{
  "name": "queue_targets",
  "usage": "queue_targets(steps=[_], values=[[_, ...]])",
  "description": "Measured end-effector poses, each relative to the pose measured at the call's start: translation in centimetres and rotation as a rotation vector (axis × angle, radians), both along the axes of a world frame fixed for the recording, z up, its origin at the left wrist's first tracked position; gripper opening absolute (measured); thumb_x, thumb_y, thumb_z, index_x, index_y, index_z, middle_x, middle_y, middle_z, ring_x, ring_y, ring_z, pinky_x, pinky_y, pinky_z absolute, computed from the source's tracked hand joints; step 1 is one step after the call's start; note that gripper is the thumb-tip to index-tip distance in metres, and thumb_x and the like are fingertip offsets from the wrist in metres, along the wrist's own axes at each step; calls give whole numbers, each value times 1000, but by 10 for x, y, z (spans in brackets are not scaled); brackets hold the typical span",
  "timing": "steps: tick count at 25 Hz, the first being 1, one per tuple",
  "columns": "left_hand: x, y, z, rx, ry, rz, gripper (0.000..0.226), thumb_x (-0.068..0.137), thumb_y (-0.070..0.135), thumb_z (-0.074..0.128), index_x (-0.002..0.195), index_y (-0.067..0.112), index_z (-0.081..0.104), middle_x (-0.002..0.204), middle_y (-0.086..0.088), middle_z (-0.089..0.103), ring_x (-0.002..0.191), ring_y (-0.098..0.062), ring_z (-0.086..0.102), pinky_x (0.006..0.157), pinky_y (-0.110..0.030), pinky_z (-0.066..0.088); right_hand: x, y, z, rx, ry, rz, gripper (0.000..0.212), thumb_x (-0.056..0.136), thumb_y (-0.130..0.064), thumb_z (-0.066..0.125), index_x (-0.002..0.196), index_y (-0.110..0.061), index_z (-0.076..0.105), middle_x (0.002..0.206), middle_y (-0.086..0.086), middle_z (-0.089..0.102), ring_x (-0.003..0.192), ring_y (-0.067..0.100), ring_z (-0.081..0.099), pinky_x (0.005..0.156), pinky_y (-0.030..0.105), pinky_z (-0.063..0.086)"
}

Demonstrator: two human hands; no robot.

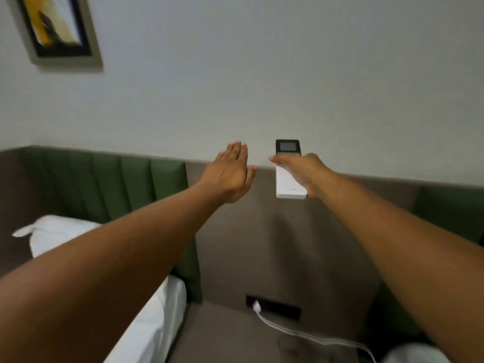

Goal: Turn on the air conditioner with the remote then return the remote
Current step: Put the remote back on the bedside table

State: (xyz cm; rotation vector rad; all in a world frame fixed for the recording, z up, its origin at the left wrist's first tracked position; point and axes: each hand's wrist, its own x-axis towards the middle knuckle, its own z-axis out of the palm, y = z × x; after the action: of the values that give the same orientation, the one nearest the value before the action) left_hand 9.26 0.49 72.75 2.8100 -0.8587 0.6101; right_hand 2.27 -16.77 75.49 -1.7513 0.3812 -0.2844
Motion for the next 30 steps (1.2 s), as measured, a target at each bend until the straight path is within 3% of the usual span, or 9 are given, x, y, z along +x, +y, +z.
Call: queue_targets(steps=[3,5,7,9,11,13,16,22,30], values=[[17,-43,-96,25,135,-99,70,101,49,15,152,3,3,161,-16,3,148,-26,0,118,-40,6,9,-32,-99,-16,111,-96,43,65,-31,90,93,-16,61,78,2,69,64,14,67,41,17,46],[20,-60,-178,43,226,-136,69,101,47,17,152,2,3,161,-17,4,148,-27,1,119,-40,7,13,-45,-186,-11,219,-174,35,67,-29,87,75,-22,54,70,-2,65,58,11,63,41,18,43],[17,-75,-290,105,378,-163,69,102,45,19,152,2,3,161,-17,3,148,-27,1,119,-40,6,18,-57,-306,-31,352,-224,31,68,-32,86,72,-21,57,73,-2,68,59,11,63,48,21,45],[2,-76,-404,159,508,-161,68,102,44,20,152,2,3,162,-16,2,148,-26,0,119,-39,5,8,-55,-436,-38,456,-281,39,68,-33,88,90,-13,62,89,2,69,68,14,63,57,23,47],[-15,-63,-500,198,575,-139,68,101,45,19,153,3,2,162,-14,2,148,-25,0,118,-37,5,-12,-41,-547,-50,518,-331,64,72,-33,87,115,-6,48,100,3,60,81,15,57,69,25,44],[-30,-47,-576,272,620,-123,69,100,48,17,153,6,0,162,-13,0,148,-25,-1,119,-37,5,-32,-23,-635,-54,558,-316,66,78,-33,82,120,-9,37,109,6,59,87,20,57,75,30,45],[-47,-22,-672,373,700,-83,69,100,48,15,152,7,-2,162,-13,-1,148,-25,-2,119,-37,5,-49,5,-746,-179,667,-264,60,85,-38,69,122,-4,36,123,18,57,103,36,63,85,40,53],[-71,-5,-758,374,806,-80,70,99,48,15,152,5,-2,162,-14,-1,148,-25,-2,120,-39,6,-37,1,-833,-601,771,-154,70,88,-47,62,135,-1,38,134,22,49,115,38,57,89,44,52],[-64,-5,-774,328,791,-96,71,98,49,14,151,4,-2,162,-15,0,148,-25,-1,120,-39,6,-13,-4,-869,-875,788,-153,71,89,-52,56,133,3,41,130,24,50,112,37,53,89,43,49]])
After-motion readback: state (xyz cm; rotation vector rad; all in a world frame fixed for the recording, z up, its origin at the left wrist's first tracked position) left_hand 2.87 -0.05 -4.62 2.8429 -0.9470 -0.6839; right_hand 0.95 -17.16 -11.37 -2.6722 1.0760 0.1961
